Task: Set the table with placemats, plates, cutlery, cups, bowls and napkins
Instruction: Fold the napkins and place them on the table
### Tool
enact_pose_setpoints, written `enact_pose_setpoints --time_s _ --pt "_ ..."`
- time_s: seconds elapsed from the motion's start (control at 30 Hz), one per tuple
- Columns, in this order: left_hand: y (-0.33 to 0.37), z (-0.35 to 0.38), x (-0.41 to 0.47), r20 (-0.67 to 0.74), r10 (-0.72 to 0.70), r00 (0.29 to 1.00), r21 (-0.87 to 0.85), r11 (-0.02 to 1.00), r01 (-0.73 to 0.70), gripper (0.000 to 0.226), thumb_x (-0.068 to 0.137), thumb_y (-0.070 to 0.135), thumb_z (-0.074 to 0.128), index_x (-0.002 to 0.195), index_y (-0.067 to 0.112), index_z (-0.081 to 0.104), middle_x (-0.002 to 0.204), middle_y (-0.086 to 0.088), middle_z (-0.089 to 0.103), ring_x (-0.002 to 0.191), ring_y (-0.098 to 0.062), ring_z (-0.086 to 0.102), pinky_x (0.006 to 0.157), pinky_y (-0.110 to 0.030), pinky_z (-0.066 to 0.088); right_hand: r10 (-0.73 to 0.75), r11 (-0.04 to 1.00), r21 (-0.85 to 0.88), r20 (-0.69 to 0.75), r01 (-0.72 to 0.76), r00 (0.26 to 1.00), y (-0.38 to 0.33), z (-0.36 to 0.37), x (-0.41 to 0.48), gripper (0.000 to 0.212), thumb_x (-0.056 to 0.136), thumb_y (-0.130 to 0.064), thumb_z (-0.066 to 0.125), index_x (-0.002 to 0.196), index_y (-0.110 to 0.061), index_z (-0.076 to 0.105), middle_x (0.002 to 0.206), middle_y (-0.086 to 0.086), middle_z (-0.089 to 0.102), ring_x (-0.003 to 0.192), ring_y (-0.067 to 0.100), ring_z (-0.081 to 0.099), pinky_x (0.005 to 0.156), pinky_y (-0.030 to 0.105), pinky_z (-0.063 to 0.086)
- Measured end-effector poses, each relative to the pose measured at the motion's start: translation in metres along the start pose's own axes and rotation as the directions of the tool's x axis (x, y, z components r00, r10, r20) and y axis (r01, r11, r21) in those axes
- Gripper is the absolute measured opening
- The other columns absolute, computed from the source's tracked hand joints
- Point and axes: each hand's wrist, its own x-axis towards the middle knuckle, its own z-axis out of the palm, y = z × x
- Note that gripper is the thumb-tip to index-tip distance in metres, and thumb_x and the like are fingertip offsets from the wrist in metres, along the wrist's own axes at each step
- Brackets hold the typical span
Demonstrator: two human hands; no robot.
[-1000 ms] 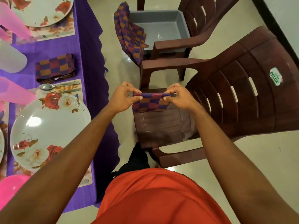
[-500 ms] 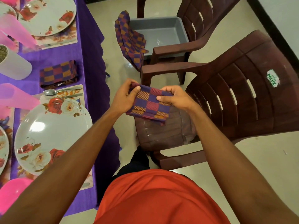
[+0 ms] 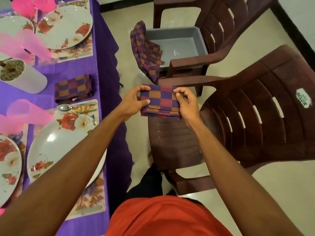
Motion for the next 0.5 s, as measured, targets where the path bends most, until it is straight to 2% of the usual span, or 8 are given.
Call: enact_pose_setpoints --time_s 0.07,0.13,0.23,0.3,0.4,0.5 --pt "0.001 -0.019 0.023 -0.032 0.006 0.999 -0.002 1.000 -0.006 0.052 0.090 -0.005 0.065 0.134 0.016 0.048 0.127 -0.007 0.056 0.110 -0.021 0.065 0.080 -0.032 0.061 0.051 0.998 0.027 0.020 -0.051 0.999 0.001 0.018 0.018 0.016 0.102 -0.010 0.055 0.103 -0.019 0.068 0.108 -0.007 0.067 0.101 0.006 0.064 0.078 0.023 0.056" --pt "0.004 -0.044 0.049 -0.056 -0.014 0.998 0.004 1.000 0.014 0.056 0.088 -0.009 0.064 0.136 0.014 0.046 0.127 -0.009 0.057 0.111 -0.021 0.065 0.085 -0.038 0.060 0.124 0.988 0.084 0.089 -0.131 0.988 0.003 0.042 0.039 0.020 0.097 -0.005 0.061 0.105 -0.020 0.072 0.116 -0.001 0.068 0.107 0.013 0.066 0.083 0.024 0.056" --pt "0.007 -0.093 0.089 -0.079 -0.035 0.996 0.074 0.996 0.040 0.058 0.085 -0.014 0.063 0.130 0.019 0.048 0.129 -0.011 0.057 0.114 -0.024 0.063 0.089 -0.042 0.059 0.186 0.963 0.163 0.165 -0.213 0.969 0.005 0.091 0.077 0.034 0.089 0.005 0.067 0.110 -0.022 0.072 0.125 0.006 0.068 0.117 0.025 0.065 0.095 0.039 0.057" --pt "0.009 -0.131 0.109 -0.129 -0.032 0.991 0.131 0.990 0.049 0.061 0.082 -0.016 0.061 0.129 0.020 0.050 0.129 -0.011 0.057 0.110 -0.024 0.063 0.084 -0.036 0.060 0.205 0.954 0.175 0.206 -0.242 0.957 -0.002 0.127 0.104 0.037 0.087 0.006 0.070 0.113 -0.021 0.070 0.125 0.009 0.068 0.114 0.027 0.067 0.096 0.046 0.057" --pt "0.011 -0.192 0.133 -0.294 -0.025 0.956 0.203 0.975 0.088 0.062 0.079 -0.017 0.056 0.133 0.014 0.054 0.122 -0.006 0.060 0.098 -0.019 0.063 0.072 -0.024 0.056 0.159 0.976 0.099 0.290 -0.195 0.944 -0.023 0.187 0.152 0.040 0.085 0.006 0.072 0.120 -0.013 0.067 0.111 0.001 0.070 0.102 0.020 0.070 0.091 0.042 0.059" --pt "-0.002 -0.248 0.154 -0.480 -0.029 0.877 0.181 0.975 0.131 0.056 0.079 -0.017 0.055 0.131 0.004 0.058 0.121 -0.008 0.062 0.108 -0.022 0.061 0.087 -0.031 0.052 0.097 0.993 0.017 0.409 -0.114 0.908 -0.047 0.253 0.191 0.042 0.085 0.008 0.069 0.117 -0.019 0.066 0.103 -0.002 0.070 0.093 0.018 0.068 0.087 0.043 0.059"
